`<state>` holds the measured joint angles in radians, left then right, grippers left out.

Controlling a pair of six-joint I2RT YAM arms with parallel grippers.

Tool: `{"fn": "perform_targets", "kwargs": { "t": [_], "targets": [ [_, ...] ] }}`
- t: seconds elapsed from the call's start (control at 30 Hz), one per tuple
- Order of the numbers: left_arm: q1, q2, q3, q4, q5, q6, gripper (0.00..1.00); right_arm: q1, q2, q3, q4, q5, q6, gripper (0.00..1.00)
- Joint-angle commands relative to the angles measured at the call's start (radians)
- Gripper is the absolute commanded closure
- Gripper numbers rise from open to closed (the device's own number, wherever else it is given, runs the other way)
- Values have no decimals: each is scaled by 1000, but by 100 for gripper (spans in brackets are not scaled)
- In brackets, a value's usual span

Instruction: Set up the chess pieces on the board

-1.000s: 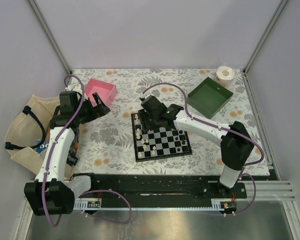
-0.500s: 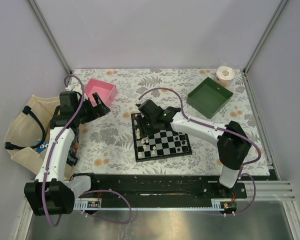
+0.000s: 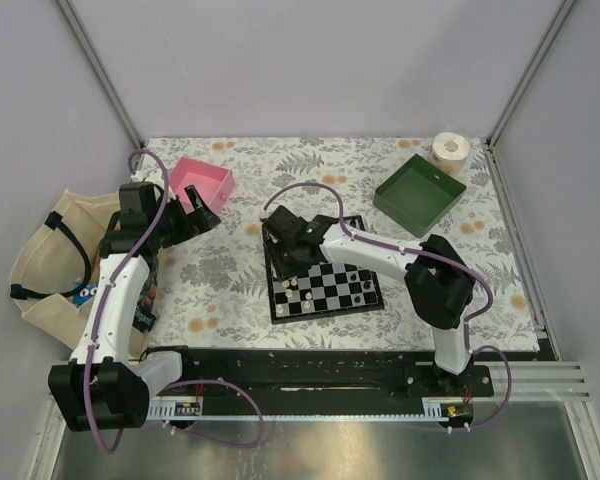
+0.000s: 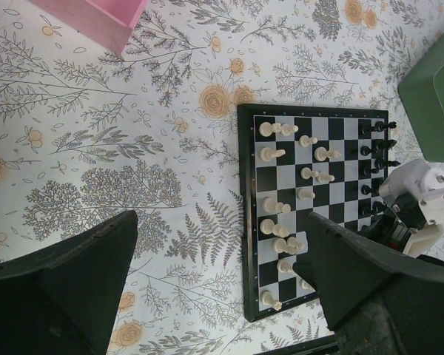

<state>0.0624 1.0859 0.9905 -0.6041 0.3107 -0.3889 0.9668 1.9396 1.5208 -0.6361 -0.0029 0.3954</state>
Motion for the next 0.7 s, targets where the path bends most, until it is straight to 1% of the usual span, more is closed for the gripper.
{"fn": "perform_targets", "kwargs": {
  "t": [0.0,0.47,0.5,0.63,0.67],
  "targets": [
    [4,-12,10,30,21,10,1,9,16,53,-17,26,-24,55],
    [2,-12,10,30,21,12,1,9,73,82,-30,17,-32,61],
    [4,-14,10,30,21,12,1,9,79,87,-30,17,-33,62],
    [4,-12,10,30,21,12,1,9,90,101,-33,7,-36,73],
    [4,-12,8,30,21,12,1,9,91,104,-37,6,-38,74]
  ]
}}
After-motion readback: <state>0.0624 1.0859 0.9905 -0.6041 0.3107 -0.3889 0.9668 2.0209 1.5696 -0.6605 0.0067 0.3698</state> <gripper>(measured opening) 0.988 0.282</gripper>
